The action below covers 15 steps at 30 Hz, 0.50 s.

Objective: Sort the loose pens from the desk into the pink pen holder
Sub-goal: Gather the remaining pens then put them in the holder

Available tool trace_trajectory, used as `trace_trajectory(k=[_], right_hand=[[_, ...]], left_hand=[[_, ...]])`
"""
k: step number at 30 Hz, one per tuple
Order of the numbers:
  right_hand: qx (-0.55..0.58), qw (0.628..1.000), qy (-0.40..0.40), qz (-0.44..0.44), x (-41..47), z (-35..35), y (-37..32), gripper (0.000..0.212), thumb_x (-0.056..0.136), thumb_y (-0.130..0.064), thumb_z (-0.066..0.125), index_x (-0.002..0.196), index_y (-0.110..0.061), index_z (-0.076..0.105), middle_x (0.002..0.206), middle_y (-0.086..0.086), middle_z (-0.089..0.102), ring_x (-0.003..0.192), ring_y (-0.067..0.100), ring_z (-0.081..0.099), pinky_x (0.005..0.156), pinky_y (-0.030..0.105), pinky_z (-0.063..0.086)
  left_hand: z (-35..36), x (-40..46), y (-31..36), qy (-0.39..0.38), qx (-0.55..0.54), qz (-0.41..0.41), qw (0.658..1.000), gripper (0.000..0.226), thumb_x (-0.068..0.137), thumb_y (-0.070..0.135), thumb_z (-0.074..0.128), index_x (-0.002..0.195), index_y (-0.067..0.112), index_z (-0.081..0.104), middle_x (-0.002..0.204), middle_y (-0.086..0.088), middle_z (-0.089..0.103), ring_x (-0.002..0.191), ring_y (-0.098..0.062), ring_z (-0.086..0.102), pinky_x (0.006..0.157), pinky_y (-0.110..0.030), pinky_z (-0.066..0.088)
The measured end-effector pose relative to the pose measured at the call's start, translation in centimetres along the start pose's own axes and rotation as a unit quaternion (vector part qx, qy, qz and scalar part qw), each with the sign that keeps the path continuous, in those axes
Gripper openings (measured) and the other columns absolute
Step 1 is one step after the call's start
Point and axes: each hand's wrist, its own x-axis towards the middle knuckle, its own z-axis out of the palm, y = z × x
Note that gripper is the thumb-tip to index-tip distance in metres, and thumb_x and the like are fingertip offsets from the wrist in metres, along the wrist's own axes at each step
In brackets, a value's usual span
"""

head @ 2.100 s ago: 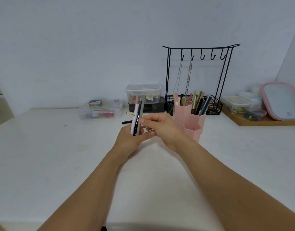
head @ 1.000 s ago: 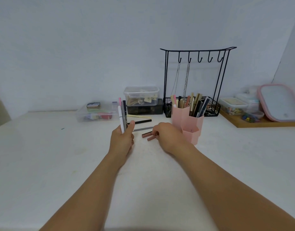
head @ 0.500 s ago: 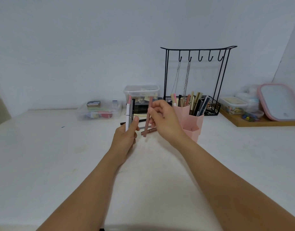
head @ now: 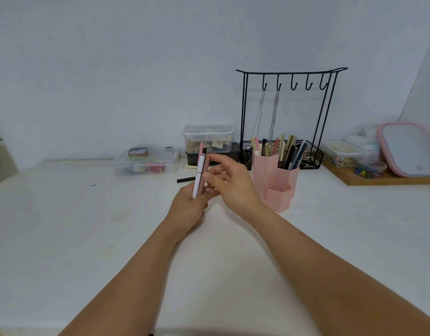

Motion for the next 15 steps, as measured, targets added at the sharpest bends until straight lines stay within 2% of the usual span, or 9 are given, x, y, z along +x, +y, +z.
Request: trace_trajectory(k=[1, 3, 6, 9, 12, 15], right_hand=[[-0.037, 0.999, 0.013, -0.002, 0.1, -0.2, 0.0, 0.037, 0.096, -0.017, 0.063, 0.132, -0.024, 0.060, 0.105, 0.005, 0.068, 0.090, 0.021, 0.067, 0.073, 0.033, 0.060], [-0.182, 0.983, 0.032, 0.010, 0.3, -1.1, 0.7, 0.043, 0.100, -0.024, 0.056, 0.142, -0.025, 0.051, 0.122, -0.001, 0.064, 0.103, 0.018, 0.062, 0.087, 0.028, 0.052], [-0.387, 0.920, -0.034, 0.052, 0.0, -2.5, 2.6, 0.049, 0.097, -0.017, 0.059, 0.144, -0.026, 0.047, 0.138, -0.002, 0.056, 0.122, 0.019, 0.055, 0.097, 0.027, 0.042], [-0.457, 0.881, -0.103, 0.065, 0.0, -2.5, 3.4, 0.038, 0.097, -0.010, 0.056, 0.134, -0.020, 0.056, 0.128, 0.005, 0.061, 0.114, 0.024, 0.057, 0.099, 0.035, 0.048], [-0.495, 0.859, -0.119, 0.057, 0.5, -2.3, 3.1, 0.028, 0.097, -0.006, 0.052, 0.119, -0.018, 0.065, 0.111, 0.007, 0.063, 0.098, 0.024, 0.058, 0.088, 0.036, 0.052], [-0.524, 0.840, -0.136, 0.039, 0.5, -2.0, 3.1, 0.028, 0.097, -0.005, 0.050, 0.118, -0.018, 0.064, 0.108, 0.007, 0.061, 0.096, 0.024, 0.057, 0.086, 0.038, 0.052]], left_hand=[[0.0, 0.0, 0.0, 0.022, -0.002, 0.000, 1.000, 0.022, 0.100, 0.028, 0.061, 0.081, 0.018, 0.057, 0.053, 0.008, 0.050, 0.046, -0.010, 0.040, 0.049, -0.024, 0.036], [0.0, 0.1, 0.1, 0.068, -0.038, -0.020, 0.997, 0.028, 0.100, 0.034, 0.061, 0.079, 0.018, 0.052, 0.056, 0.004, 0.050, 0.047, -0.013, 0.042, 0.047, -0.025, 0.037], [-0.2, 0.1, 0.3, 0.102, -0.092, -0.052, 0.989, 0.027, 0.100, 0.041, 0.059, 0.086, 0.018, 0.054, 0.057, 0.002, 0.053, 0.045, -0.011, 0.048, 0.042, -0.023, 0.036], [-0.3, 0.1, 0.4, 0.117, -0.106, -0.057, 0.986, 0.031, 0.100, 0.042, 0.059, 0.086, 0.015, 0.053, 0.055, 0.001, 0.054, 0.044, -0.010, 0.048, 0.040, -0.021, 0.036], [-0.2, 0.2, 0.3, 0.122, -0.116, -0.062, 0.984, 0.033, 0.099, 0.041, 0.062, 0.084, 0.015, 0.050, 0.053, 0.002, 0.047, 0.045, -0.012, 0.042, 0.038, -0.021, 0.034], [-0.2, 0.4, 0.2, 0.120, -0.106, -0.067, 0.985, 0.033, 0.097, 0.041, 0.065, 0.079, 0.017, 0.051, 0.051, 0.005, 0.043, 0.045, -0.011, 0.037, 0.042, -0.022, 0.033]])
